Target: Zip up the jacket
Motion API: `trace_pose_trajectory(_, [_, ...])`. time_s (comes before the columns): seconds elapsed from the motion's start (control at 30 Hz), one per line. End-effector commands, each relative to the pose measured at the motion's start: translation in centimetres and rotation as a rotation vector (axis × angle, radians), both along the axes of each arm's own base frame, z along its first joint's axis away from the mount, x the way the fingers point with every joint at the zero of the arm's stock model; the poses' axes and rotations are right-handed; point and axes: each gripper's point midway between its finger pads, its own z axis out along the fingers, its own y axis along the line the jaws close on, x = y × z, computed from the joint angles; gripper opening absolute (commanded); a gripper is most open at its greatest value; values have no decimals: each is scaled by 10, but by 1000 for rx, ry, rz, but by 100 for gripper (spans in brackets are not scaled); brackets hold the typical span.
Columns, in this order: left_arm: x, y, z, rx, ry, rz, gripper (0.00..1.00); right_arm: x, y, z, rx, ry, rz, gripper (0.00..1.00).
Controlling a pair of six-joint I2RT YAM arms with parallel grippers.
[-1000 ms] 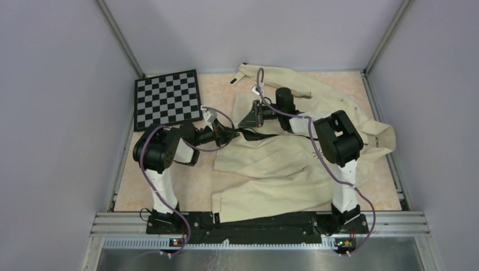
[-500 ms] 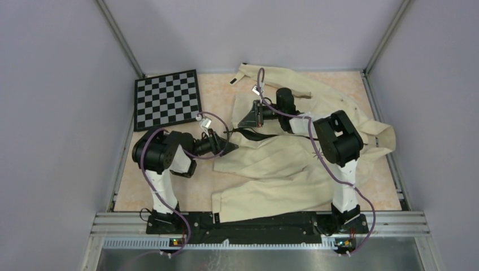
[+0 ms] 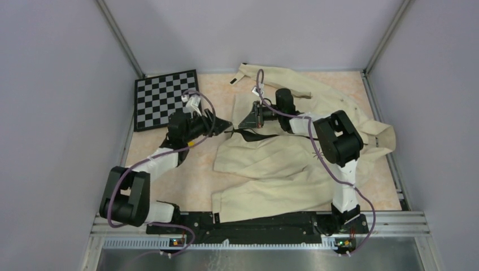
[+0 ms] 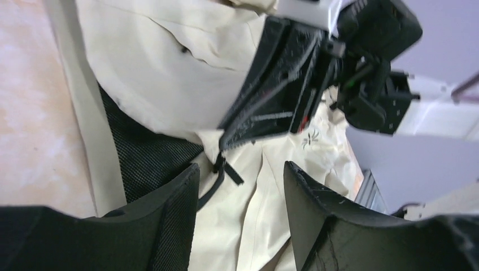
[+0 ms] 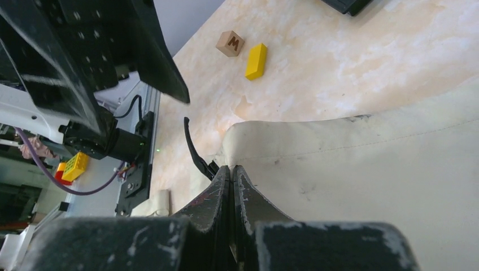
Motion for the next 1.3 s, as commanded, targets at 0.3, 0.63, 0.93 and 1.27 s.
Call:
trace_pose_trajectory(0.3, [59,-7,11,105,189,65,52,5,1,26,24,-114,5,0])
trace_pose_trajectory(0.63, [52,-26,-24,97,426,56,48,5,1,28,25,-122,5,0])
trace_pose_trajectory(0.93, [49,-37,-27,114,408,56,46,5,1,29,29,-122,4,0])
trace_pose_trajectory(1.27, [49,-40,-33,74,422,61,28,3,0,35,48,-137,-9,0])
